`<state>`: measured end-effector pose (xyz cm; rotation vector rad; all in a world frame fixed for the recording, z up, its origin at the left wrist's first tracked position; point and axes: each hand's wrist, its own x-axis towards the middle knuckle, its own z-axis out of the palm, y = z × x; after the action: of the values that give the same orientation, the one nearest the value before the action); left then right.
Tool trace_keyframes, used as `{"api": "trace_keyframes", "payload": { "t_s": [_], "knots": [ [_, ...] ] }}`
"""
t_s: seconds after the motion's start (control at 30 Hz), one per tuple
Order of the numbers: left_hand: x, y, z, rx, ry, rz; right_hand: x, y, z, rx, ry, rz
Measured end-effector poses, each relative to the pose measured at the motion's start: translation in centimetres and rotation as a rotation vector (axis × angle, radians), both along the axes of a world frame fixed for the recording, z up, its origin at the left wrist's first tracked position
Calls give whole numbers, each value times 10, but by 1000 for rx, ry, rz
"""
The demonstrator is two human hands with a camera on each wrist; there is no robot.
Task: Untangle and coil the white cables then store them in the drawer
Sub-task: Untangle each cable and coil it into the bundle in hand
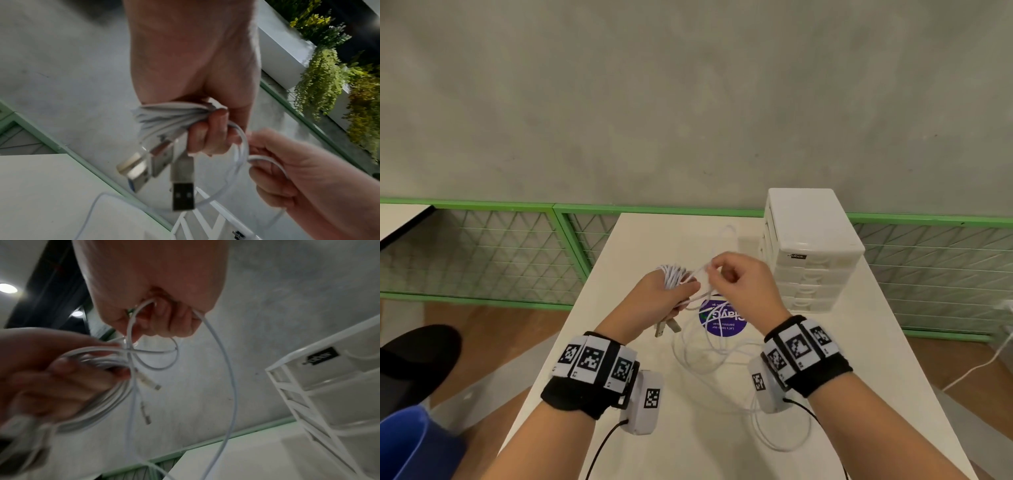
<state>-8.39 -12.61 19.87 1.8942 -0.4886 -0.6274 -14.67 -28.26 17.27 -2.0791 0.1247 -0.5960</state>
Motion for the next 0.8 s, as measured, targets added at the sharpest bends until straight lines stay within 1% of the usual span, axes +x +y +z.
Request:
{"api": "trace_keyframes", "payload": {
  "t_s": [0.07, 0.13, 0.2, 0.27, 0.4, 0.47, 0.57, 0.6, 0.63, 0.67, 0.7, 0.73, 0.77, 0.8],
  "knots": [
    [1, 6, 3, 0, 12, -54, 5, -24, 1, 138, 6, -176],
    [1, 10, 4, 51, -4, -95, 6, -49, 1, 368, 15, -341],
    [0, 12, 3, 105, -46, -93, 3, -64, 1, 524, 11, -428],
    [2, 13, 0, 112, -99, -37, -2, -70, 1, 562, -21, -443],
    [8, 18, -1, -4, -97, 127, -8, -71, -3, 710, -75, -312],
    [10, 19, -1, -30, -89, 141, -7, -71, -10, 637, -3, -321],
    [9, 16, -1, -61, -75, 112, -3, -67, -19, 358, 197, -332],
    [8, 15, -1, -63, -78, 105, -3, -64, -17, 253, 223, -353],
    [8, 13, -1, -61, -84, 97, -5, -60, -14, 165, 177, -377],
    [7, 12, -1, -58, -90, 91, -8, -53, -7, 110, 73, -372],
    [5, 10, -1, -58, -94, 87, -10, -45, 1, 83, -21, -320],
    [4, 9, -1, -62, -94, 87, -13, -36, 8, 65, -43, -221],
    [3, 8, 0, -72, -91, 87, -14, -28, 13, 33, 20, -102],
    [2, 6, 1, -91, -86, 87, -14, -20, 15, -16, 124, 5]
  ]
}}
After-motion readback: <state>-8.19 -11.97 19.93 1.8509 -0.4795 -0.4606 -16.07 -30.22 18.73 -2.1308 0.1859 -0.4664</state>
